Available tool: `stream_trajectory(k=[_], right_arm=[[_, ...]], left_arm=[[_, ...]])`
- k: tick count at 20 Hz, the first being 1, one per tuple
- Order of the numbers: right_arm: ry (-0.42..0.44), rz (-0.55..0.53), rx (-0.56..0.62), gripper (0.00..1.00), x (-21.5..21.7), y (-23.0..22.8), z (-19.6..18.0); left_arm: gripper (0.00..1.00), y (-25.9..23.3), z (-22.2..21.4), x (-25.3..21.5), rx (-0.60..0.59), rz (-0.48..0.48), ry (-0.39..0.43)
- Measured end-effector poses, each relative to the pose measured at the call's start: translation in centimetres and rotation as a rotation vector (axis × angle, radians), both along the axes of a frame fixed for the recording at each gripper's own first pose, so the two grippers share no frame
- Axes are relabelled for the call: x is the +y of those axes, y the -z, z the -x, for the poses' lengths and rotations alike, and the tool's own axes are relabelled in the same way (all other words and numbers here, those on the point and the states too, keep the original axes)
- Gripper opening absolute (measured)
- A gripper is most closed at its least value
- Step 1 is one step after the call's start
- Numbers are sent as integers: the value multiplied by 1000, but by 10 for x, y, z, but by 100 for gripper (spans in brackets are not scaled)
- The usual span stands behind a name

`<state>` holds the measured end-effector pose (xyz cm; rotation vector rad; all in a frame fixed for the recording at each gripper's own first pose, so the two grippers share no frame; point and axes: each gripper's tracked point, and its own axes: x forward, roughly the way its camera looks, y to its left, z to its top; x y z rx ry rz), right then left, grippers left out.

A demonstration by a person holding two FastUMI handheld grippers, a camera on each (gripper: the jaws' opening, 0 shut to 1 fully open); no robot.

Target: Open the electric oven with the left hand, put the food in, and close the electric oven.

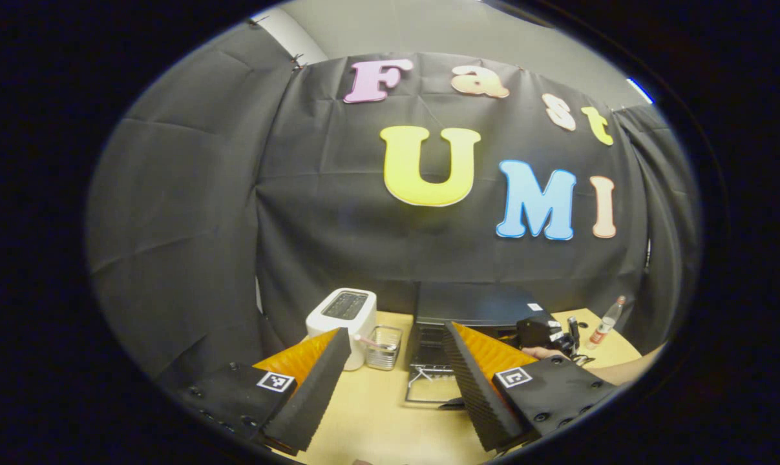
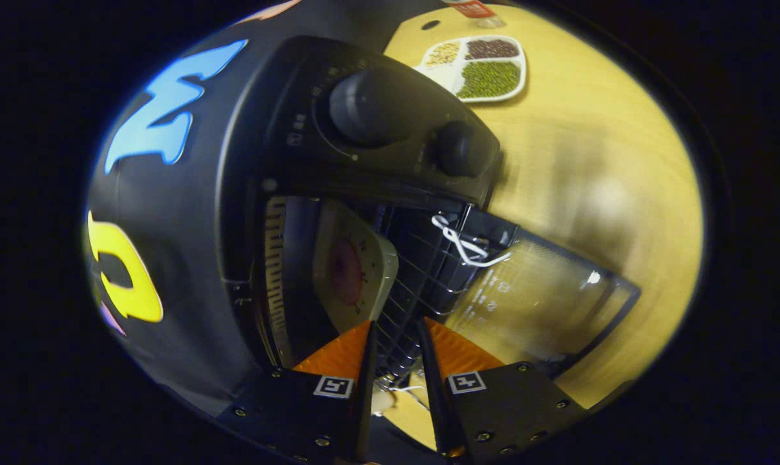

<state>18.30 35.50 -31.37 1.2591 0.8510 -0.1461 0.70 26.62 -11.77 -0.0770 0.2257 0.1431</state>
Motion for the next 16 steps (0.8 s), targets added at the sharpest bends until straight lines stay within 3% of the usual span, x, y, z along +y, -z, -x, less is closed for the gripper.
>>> stream_trajectory(k=[9,13,16], right_arm=[[-290,372,-121,43,-89,-31,68],[-364,639,-287,43,-140,-80,82],[-371,802,-425,43,-166,-122,88]], left_arm=[[100,2,-32,-78,-3,-2,128],[100,4,-37,-115,16,3,172],[92,-5,-39,-139,-1,-9,205]])
